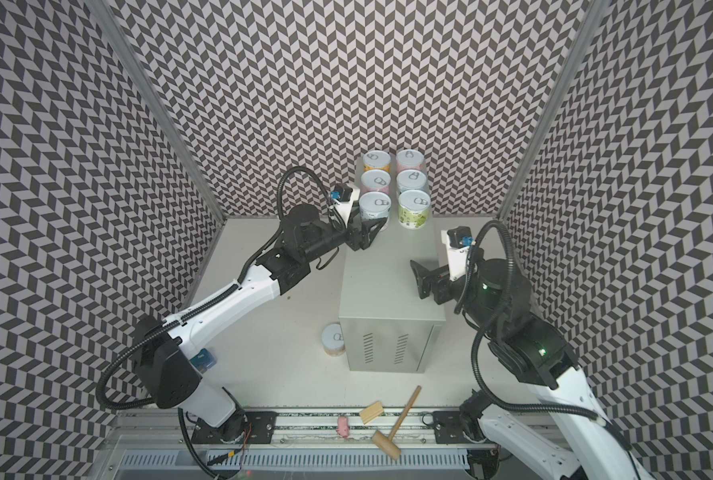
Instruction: Place and organize the canned foods onto the counter
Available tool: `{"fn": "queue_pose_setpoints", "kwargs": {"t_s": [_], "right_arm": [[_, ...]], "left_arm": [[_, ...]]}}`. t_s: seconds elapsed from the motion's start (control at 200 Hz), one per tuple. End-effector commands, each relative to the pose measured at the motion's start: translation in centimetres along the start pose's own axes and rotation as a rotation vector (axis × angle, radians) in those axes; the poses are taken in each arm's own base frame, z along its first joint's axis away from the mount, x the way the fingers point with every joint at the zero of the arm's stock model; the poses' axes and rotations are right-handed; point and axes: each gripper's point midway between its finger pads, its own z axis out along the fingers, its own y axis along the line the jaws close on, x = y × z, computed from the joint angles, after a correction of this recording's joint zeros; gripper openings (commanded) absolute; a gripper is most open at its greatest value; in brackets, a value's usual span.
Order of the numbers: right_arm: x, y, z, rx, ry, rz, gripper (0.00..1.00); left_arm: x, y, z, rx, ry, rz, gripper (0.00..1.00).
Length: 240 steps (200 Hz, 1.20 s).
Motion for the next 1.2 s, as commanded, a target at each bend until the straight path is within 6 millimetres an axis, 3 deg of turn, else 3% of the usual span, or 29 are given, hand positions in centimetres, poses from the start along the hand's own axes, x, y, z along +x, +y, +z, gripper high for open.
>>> {"fn": "queue_pose_setpoints", "kwargs": {"t_s": [0.0,0.681,1.197], "right_arm": [[-2.0,-0.2,-0.6,0.007,-0.075,0.006,0.99],[-2.0,-0.2,-0.8,0.007,-0.075,0.009,0.99],[-1.9,-0.2,-0.9,0.005,-0.075,0.01,0.99]], "left_arm": [[4.7,1.0,1.0,-0.017,0.133,-0.026,0.76],[6.0,1.4,1.4,-0.013,0.156,-0.049,0.78],[6.3,1.4,1.4,-0.013,0.165,-0.054,0.87]]}}
